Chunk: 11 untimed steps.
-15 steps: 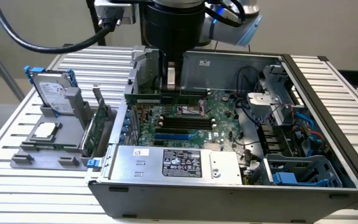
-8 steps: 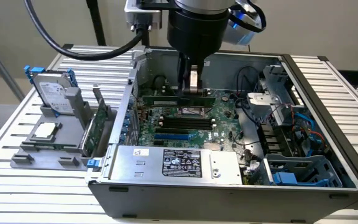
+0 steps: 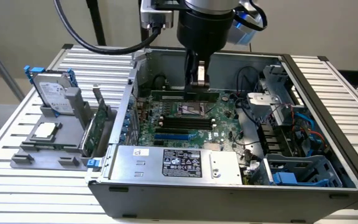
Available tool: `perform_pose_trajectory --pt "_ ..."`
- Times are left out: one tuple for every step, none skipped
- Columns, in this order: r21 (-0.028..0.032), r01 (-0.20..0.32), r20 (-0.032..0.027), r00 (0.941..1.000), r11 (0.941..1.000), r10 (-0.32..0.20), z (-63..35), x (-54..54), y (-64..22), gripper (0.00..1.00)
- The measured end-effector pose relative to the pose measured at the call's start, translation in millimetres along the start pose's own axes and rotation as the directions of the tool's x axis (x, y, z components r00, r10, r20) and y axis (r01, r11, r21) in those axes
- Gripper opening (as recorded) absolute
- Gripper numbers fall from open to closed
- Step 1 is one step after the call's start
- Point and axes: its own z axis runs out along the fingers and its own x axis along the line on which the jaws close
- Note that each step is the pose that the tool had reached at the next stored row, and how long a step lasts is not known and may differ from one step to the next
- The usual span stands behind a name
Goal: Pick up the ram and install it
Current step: 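Insert the ram into the slot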
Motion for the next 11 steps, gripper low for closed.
perform_pose_trajectory --pt "0.0 0.0 0.0 1.0 1.0 0.0 1.6 -3.0 -1.5 0.0" --pt "0.0 0.0 0.0 1.0 1.0 0.0 3.3 -5.6 -2.9 0.0" --pt "0.0 0.0 -0.0002 1.0 1.0 0.0 5.0 -8.0 -4.2 0.0" --pt "0.0 0.0 -0.0001 1.0 1.0 0.0 7.0 -10.2 -5.6 0.0" --pt "0.0 0.0 -0.0001 1.0 1.0 0.0 8.9 -12.3 -6.9 0.0" --pt "0.0 -0.001 -0.0001 1.0 1.0 0.001 10.9 -14.5 -8.1 0.0" --pt "0.0001 -0.001 0.0 1.0 1.0 0.001 12.8 -16.4 -9.2 0.0" --pt "0.0001 -0.002 0.0001 1.0 1.0 0.002 14.7 -18.2 -10.2 0.0" --pt "0.0001 -0.002 0.0 1.0 1.0 0.002 16.6 -19.8 -11.2 0.0" --pt "0.0001 -0.003 0.0001 1.0 1.0 0.003 18.4 -21.2 -12.0 0.0" --pt "0.0001 -0.005 0.0001 1.0 1.0 0.005 20.2 -22.5 -12.8 0.0"
